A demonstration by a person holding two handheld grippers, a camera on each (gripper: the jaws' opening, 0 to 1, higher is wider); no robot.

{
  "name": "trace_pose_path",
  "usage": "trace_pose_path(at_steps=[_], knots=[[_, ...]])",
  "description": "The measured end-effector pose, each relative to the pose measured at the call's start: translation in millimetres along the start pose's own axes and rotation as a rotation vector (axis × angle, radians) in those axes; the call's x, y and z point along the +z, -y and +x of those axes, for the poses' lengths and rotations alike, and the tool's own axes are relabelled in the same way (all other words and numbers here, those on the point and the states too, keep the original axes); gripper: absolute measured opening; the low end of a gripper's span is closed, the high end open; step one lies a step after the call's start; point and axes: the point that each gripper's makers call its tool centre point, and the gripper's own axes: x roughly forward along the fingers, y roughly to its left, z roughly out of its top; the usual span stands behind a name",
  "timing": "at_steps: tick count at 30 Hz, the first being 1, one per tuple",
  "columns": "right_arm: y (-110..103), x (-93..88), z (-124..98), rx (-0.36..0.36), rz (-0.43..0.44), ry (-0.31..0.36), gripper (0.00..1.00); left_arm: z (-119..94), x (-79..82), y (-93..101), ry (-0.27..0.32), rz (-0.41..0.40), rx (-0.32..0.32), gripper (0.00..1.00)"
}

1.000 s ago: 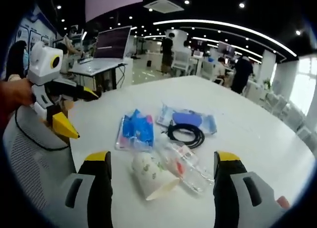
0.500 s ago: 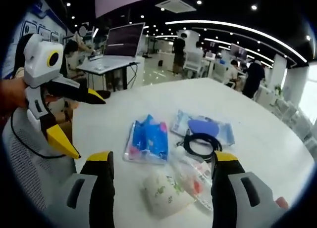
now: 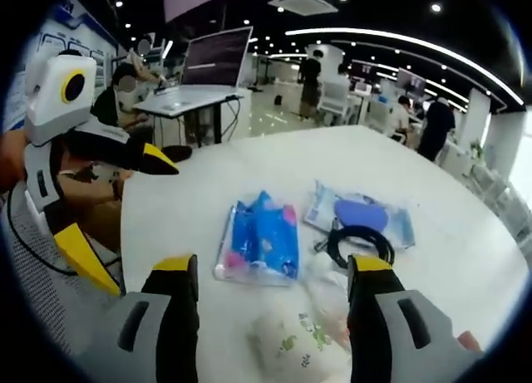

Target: Arrange the tabletop items into an orderly group along one side of the table until the central work area is clear of visible clutter.

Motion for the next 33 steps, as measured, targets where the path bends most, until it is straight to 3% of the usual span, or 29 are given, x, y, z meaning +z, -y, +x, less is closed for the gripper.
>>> trace_pose_path(at_steps=[20,27,33], knots=[[-7.9,-10.5,38.7,0.040,0.006,-0.059,0.58,1.7,-4.2,3.5,-0.024,0.002,-0.016,0.84],[-11.6,-13.0,50.6,0.061,-0.016,-0.070,0.45,1.5,-5.3,2.4,-0.024,-0.001,-0.014,0.84],[-10.8,-15.7,57.5,0.068,-0.004,-0.079,0.43,1.9,-5.7,2.3,-0.026,0.001,-0.013,0.82]])
